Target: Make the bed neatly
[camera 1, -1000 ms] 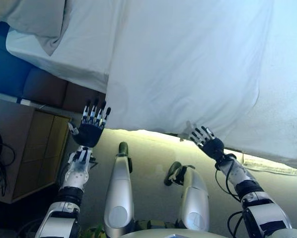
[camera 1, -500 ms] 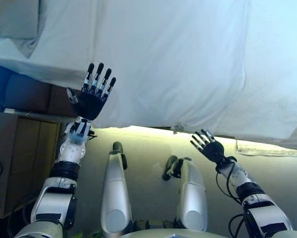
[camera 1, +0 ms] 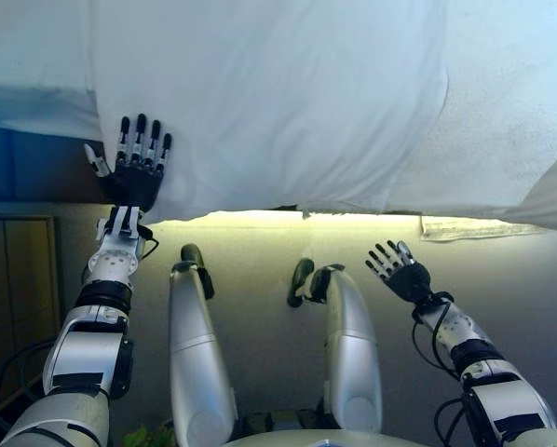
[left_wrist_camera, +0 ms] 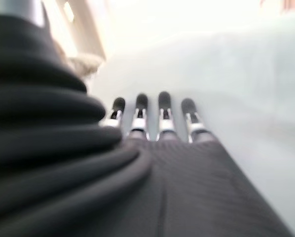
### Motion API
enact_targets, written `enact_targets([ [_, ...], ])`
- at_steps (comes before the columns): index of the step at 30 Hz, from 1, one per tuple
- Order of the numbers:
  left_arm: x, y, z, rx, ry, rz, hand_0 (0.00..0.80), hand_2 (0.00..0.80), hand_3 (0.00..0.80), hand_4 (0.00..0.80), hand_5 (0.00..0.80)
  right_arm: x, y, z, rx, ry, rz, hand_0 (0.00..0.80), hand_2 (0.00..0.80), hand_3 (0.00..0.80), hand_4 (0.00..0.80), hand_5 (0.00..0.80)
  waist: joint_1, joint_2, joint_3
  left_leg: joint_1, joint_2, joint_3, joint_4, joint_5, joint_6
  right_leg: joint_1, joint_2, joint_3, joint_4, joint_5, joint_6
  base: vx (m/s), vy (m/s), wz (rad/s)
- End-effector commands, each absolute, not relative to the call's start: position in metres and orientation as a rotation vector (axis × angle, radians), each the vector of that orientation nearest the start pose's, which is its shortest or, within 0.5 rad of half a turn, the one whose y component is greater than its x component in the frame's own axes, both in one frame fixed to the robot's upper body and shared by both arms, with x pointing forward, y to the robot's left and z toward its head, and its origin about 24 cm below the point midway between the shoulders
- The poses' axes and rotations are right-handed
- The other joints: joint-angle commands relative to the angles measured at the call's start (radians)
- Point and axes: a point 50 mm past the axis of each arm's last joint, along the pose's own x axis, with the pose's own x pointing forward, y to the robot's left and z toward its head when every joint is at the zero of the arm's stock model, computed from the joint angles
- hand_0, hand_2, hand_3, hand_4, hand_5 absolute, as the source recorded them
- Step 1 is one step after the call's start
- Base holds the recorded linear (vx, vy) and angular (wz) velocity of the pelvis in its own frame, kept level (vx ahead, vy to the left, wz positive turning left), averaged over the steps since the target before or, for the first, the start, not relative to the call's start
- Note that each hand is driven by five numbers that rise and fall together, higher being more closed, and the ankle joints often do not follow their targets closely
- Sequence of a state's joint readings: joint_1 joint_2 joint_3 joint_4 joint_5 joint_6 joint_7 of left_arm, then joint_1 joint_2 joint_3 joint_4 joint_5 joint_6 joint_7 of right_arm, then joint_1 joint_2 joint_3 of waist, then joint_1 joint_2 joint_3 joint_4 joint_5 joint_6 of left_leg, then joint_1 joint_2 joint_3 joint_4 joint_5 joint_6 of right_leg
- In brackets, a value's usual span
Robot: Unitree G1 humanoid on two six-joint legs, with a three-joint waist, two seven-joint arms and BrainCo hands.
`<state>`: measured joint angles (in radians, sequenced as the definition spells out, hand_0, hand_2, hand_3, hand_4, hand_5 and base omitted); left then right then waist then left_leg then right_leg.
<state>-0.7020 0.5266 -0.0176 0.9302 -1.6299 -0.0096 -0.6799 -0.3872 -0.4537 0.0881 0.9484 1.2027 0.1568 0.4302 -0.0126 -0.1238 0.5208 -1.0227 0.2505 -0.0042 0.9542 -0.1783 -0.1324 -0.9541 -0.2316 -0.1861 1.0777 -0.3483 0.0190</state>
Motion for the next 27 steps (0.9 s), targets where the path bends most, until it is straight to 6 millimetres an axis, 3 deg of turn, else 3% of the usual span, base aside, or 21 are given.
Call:
enact_targets([
  [1, 0.362, 0.295, 0.137, -1.073, -0.452, -0.168, 0.0, 0.0, 0.0, 0.0, 0.0, 0.28, -0.287, -0.014, 0.857, 0.292, -0.034, 0.0, 0.0, 0.0, 0.0, 0.0, -0.004, -0.014, -0.001, 0.009, -0.029, 0.022, -0.029, -0.065, 0.056, -0.043, -0.017, 0.02, -0.039, 0.122, 0.065, -0.06, 0.03, -0.07],
  [4, 0.361, 0.308, 0.14, -1.055, -0.446, -0.081, 0.0, 0.0, 0.0, 0.0, 0.0, 0.281, -0.296, -0.007, 0.84, 0.261, -0.034, 0.0, 0.0, 0.0, 0.0, 0.0, -0.004, -0.016, -0.001, -0.04, -0.031, 0.011, 0.002, -0.068, 0.054, -0.084, -0.017, 0.019, -0.02, 0.12, 0.062, -0.057, 0.035, -0.05],
  [16, 0.355, 0.331, 0.137, -1.081, -0.358, 0.051, 0.0, 0.0, 0.0, 0.0, 0.0, 0.293, -0.318, 0.023, 0.81, 0.164, -0.072, 0.0, 0.0, 0.0, 0.0, 0.0, 0.006, -0.015, -0.001, -0.184, -0.046, -0.021, 0.127, -0.104, 0.058, -0.212, -0.034, 0.027, 0.055, 0.099, 0.052, -0.052, 0.025, -0.04],
  [22, 0.349, 0.341, 0.126, -1.123, -0.347, 0.131, 0.0, 0.0, 0.0, 0.0, 0.0, 0.291, -0.32, 0.022, 0.829, 0.149, -0.081, 0.0, 0.0, 0.0, 0.0, 0.0, 0.011, -0.013, -0.001, -0.198, -0.047, -0.023, 0.148, -0.115, 0.061, -0.222, -0.037, 0.03, 0.068, 0.09, 0.052, -0.035, -0.015, -0.01],
  [27, 0.333, 0.353, 0.103, -1.178, -0.334, 0.23, 0.0, 0.0, 0.0, 0.0, 0.0, 0.29, -0.318, 0.021, 0.833, 0.135, -0.056, 0.0, 0.0, 0.0, 0.0, 0.0, 0.014, 0.004, -0.001, -0.164, -0.048, -0.012, 0.137, -0.109, 0.052, -0.194, -0.036, 0.034, 0.063, 0.089, 0.056, -0.014, -0.006, 0.01],
])
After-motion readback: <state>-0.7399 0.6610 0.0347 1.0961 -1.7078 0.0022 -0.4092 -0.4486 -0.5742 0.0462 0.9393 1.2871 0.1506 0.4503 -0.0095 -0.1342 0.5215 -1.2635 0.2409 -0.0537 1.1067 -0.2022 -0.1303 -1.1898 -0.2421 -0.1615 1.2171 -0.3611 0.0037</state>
